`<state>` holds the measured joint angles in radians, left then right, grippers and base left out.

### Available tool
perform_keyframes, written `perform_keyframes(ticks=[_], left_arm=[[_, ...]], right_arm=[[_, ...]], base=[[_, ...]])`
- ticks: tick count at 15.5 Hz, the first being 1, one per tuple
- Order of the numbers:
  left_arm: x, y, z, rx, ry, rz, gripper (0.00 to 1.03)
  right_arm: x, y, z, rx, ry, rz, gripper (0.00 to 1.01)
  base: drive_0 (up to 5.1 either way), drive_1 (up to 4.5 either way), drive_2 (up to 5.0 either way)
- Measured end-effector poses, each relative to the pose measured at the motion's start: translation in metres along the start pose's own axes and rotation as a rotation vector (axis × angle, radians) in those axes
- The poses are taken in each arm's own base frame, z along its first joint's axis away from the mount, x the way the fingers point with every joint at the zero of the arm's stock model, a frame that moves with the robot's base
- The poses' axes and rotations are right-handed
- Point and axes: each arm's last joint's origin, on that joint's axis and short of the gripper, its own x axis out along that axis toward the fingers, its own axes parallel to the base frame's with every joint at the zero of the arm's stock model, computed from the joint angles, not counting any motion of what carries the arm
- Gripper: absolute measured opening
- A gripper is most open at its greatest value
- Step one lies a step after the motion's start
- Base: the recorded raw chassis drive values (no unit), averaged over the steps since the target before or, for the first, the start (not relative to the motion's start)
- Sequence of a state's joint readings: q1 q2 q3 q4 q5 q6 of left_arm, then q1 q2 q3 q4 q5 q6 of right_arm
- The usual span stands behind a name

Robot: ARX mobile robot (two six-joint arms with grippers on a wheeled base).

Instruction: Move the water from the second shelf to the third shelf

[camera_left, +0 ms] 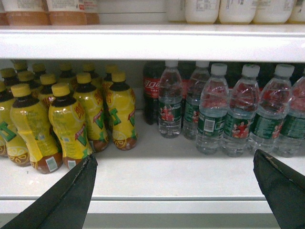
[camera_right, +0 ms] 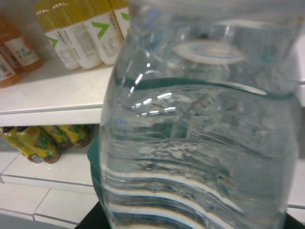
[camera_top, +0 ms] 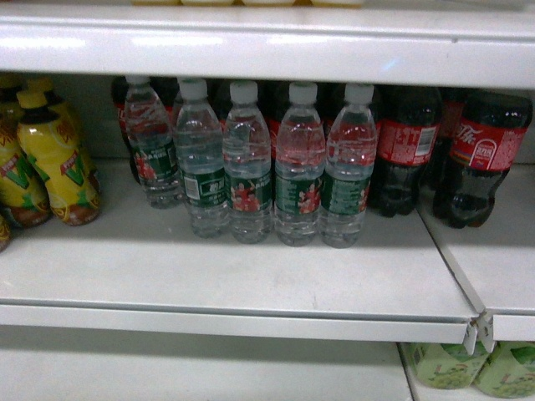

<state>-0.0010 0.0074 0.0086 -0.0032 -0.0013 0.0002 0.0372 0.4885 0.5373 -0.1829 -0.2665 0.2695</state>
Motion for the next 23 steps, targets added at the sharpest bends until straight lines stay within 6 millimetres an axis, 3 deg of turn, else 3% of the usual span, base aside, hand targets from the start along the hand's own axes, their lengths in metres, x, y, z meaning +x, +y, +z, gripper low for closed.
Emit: perform_keyframes(ticks=[15, 23], left_arm=[[0.0000, 0.0000, 0.0002, 0.000, -0.001, -0.001, 0.98], [0.0000, 0.0000, 0.0001, 0.000, 0.000, -0.001, 0.98]], right_arm=[[-0.0005, 0.0007, 0.0019, -0.002, -0.006, 0.001, 0.41], [-0.0007, 0.0000, 0.0021, -0.001, -0.008, -0.007, 0.41]], base=[[0.0, 0.00, 0.0], [-4.1, 2.13, 2.1]])
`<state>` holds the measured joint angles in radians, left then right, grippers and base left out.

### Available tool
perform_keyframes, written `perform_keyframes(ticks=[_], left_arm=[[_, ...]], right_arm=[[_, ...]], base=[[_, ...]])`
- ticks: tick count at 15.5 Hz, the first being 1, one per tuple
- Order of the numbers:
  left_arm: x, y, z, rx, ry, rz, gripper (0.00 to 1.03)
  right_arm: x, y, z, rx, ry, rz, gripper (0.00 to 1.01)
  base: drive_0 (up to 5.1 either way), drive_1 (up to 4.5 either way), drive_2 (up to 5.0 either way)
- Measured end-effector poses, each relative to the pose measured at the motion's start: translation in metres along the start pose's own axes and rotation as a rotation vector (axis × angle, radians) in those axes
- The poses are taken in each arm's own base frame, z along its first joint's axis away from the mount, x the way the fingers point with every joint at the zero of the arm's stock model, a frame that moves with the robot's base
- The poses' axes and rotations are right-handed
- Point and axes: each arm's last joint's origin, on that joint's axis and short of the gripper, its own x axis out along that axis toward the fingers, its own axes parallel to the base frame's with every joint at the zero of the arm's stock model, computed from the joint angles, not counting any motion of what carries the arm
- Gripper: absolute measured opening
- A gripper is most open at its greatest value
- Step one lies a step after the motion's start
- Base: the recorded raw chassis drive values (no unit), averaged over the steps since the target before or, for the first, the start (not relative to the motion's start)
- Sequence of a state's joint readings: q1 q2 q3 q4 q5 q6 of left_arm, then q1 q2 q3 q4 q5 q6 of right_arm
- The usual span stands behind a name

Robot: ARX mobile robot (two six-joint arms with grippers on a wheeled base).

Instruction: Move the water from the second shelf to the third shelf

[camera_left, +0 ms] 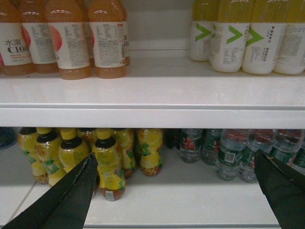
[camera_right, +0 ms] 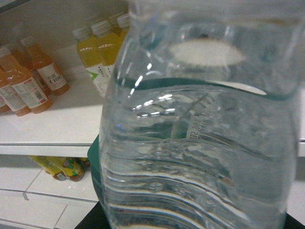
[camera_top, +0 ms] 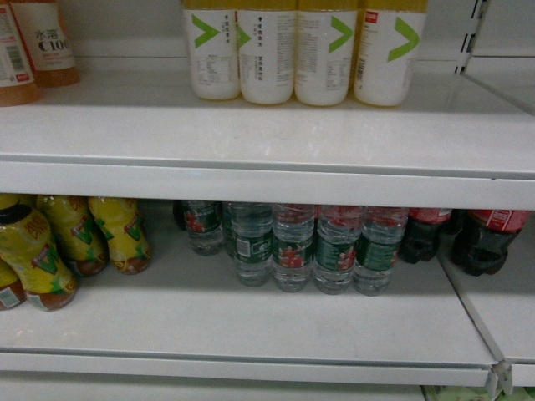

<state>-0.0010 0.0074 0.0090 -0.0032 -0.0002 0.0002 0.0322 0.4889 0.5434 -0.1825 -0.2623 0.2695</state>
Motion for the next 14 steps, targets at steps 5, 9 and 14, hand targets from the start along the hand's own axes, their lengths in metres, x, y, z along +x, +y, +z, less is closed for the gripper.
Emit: perform_keyframes(ticks=[5, 9, 14], left_arm=[[0.0000, 0.0000, 0.0002, 0.000, -0.002, 0.000, 0.98], [0.0000, 0.0000, -0.0001, 0.000, 0.001, 0.001, 0.98], [0.0000, 0.0000, 0.0000, 0.000, 0.000, 0.000, 0.98]], right_arm=[[0.0000, 0.0000, -0.0001, 0.000, 0.001, 0.001, 0.41], [0.0000, 0.0000, -0.0002, 0.001, 0.003, 0.002, 0.41], [0.0000, 0.0001, -0.0003, 0.001, 0.004, 0.003, 0.41]], base=[[-4.1, 2.22, 2.2], [-4.3, 2.07, 2.1], [-4.3, 2.03, 2.0]])
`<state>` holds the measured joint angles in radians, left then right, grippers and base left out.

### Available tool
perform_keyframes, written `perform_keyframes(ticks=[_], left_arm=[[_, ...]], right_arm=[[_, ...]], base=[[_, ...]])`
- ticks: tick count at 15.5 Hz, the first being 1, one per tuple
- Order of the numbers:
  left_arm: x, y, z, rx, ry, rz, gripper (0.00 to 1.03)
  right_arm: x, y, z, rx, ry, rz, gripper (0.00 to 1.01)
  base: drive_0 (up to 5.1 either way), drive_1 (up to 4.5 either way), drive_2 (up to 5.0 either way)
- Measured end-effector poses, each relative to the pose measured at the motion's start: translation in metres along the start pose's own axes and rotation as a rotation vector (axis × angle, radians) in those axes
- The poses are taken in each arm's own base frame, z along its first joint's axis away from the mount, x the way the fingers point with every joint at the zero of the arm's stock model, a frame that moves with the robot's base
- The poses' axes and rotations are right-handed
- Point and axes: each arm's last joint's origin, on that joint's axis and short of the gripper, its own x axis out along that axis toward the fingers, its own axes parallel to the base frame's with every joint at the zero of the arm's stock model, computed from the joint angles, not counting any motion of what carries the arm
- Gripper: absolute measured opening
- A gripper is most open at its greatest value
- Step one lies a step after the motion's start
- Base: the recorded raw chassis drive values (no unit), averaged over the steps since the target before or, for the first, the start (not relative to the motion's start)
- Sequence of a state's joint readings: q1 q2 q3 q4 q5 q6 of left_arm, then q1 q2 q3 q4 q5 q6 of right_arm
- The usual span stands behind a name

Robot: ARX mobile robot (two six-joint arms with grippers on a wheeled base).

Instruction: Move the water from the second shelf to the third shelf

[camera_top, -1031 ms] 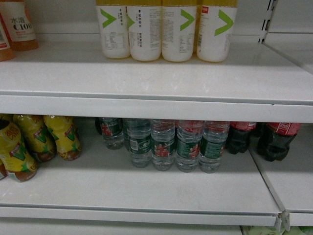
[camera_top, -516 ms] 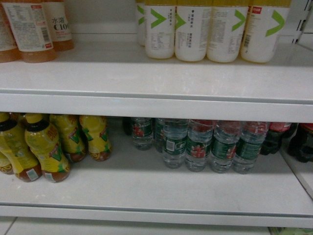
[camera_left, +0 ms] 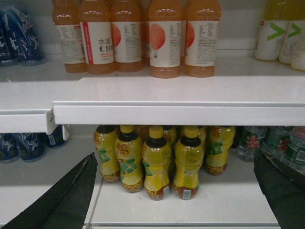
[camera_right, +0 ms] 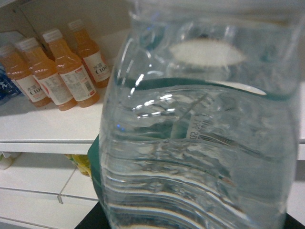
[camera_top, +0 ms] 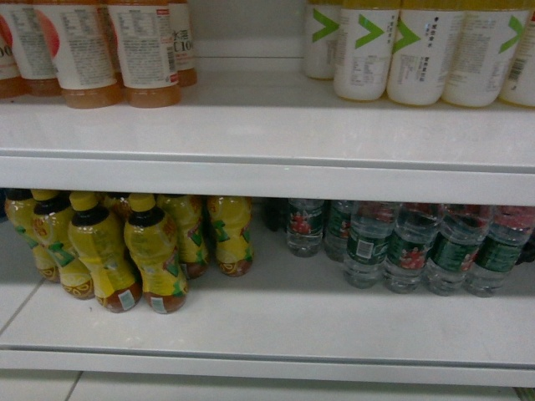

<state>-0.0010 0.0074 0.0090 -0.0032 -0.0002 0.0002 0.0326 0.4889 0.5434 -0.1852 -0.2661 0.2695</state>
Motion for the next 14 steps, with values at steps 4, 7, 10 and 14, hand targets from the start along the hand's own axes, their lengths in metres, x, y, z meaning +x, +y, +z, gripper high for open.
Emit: perform_keyframes(ticks=[4, 7, 10, 14], left_arm=[[0.0000, 0.0000, 0.0001, 0.000, -0.001, 0.000, 0.98], [0.0000, 0.0000, 0.0000, 0.000, 0.000, 0.000, 0.98], [0.0000, 0.0000, 0.0000, 0.000, 0.000, 0.000, 0.98], [0.0000, 0.0000, 0.0000, 0.000, 0.000, 0.000, 0.98]], right_arm=[[0.0000, 0.0001, 0.0002, -0.001, -0.002, 0.001, 0.41], [0.0000, 0.0000, 0.0002, -0.001, -0.002, 0.000, 0.41], [0.0001, 0.0000, 0.0001, 0.000, -0.001, 0.000, 0.41], [0.0000, 0.0001, 0.0003, -0.001, -0.003, 0.001, 0.41]], base=[[-4.3, 2.04, 2.0], [-4.2, 2.09, 2.1], [-4.3, 2.03, 2.0], [-4.3, 2.10, 2.1]])
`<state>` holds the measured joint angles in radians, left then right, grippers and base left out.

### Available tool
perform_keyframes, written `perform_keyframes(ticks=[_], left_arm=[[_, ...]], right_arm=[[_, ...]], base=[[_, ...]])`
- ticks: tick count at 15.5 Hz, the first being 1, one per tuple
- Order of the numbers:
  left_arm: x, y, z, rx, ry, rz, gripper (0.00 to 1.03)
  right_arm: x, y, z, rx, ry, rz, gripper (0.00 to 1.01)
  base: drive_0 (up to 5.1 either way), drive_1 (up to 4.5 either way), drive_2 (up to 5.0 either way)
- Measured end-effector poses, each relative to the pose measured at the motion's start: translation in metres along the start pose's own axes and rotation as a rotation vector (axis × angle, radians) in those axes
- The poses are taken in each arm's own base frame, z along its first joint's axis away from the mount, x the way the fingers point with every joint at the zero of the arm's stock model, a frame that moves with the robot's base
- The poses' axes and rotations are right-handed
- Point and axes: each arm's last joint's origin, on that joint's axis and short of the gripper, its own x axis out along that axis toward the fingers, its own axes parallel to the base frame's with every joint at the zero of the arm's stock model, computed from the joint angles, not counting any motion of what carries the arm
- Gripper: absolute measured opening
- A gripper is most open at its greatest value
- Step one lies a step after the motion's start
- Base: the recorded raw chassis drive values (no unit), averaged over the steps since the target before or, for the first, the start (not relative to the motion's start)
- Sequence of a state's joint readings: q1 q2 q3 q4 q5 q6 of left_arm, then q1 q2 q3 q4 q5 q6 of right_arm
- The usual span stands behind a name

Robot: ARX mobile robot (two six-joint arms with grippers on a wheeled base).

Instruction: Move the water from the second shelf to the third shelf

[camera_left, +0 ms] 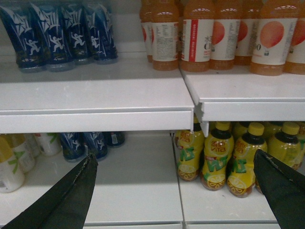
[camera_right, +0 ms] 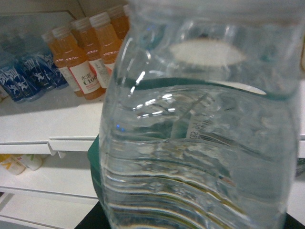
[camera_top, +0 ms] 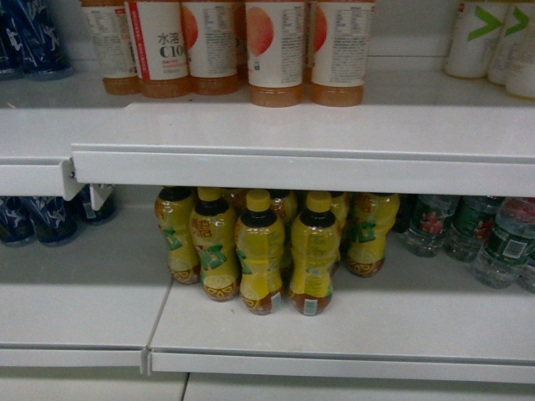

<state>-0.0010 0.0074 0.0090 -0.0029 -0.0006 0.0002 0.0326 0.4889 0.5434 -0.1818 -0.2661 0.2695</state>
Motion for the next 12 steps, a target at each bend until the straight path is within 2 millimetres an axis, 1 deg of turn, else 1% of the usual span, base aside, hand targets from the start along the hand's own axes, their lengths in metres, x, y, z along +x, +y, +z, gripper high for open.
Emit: perform_keyframes(ticks=[12], left_arm=[[0.0000, 0.0000, -0.0001, 0.000, 0.001, 0.000, 0.98]], right_arm=[[0.0000, 0.0000, -0.0001, 0.000, 0.001, 0.000, 0.41]], base=[[-4.3, 2.03, 2.0]])
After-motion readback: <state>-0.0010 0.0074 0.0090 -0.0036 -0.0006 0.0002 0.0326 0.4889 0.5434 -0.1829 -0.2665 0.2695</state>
